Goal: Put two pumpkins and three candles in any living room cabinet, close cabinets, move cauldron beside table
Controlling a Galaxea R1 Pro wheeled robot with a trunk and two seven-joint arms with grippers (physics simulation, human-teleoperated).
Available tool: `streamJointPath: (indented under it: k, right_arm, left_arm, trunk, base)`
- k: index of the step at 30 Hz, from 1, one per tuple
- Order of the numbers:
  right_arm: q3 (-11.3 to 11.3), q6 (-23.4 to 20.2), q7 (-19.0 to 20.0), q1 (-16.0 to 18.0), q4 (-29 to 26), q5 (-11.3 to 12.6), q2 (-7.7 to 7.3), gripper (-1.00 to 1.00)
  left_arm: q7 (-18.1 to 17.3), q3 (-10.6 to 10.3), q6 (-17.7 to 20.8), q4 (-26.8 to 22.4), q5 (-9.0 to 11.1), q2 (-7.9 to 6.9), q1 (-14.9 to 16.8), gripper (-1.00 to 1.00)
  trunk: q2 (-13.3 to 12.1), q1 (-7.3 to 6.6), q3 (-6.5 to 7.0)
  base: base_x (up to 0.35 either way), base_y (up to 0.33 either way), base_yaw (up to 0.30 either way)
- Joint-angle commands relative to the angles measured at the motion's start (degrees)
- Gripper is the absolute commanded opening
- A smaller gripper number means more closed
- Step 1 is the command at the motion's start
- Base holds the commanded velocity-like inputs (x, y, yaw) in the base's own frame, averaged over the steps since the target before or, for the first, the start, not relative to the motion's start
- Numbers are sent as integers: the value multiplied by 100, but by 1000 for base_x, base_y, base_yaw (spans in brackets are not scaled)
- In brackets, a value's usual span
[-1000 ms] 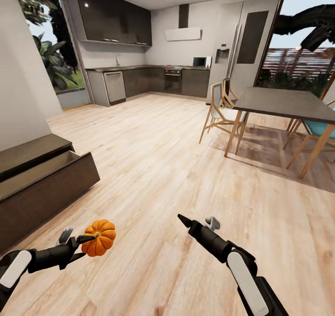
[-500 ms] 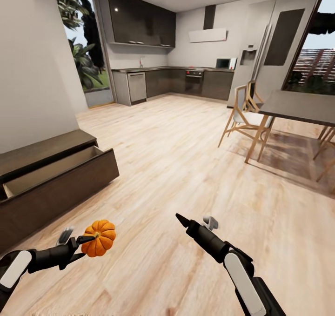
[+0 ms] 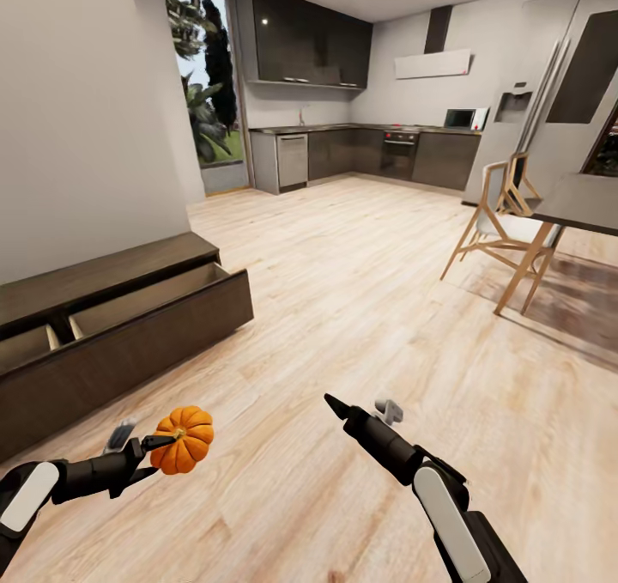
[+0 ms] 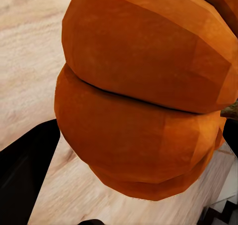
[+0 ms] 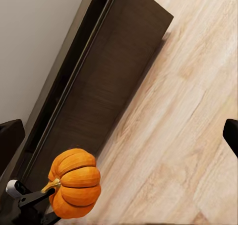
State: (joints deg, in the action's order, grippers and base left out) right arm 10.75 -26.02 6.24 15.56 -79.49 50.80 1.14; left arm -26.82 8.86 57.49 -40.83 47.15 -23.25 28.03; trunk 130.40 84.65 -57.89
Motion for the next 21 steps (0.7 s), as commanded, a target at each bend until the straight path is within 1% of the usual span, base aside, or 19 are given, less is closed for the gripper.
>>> streamJointPath:
  k: [1,21]
  right_arm:
    - [-1,0,0,0,1,2,0,100]
    - [6,0,0,0,3,6,0,100]
  left_arm:
    - [10,2,11,-4,68,2,1,-100]
    - [10,0,6,-4,66,5,1,-100]
  trunk:
    - [0,0,0]
    - [0,0,0]
  base:
    - [0,0,281]
    - [0,0,281]
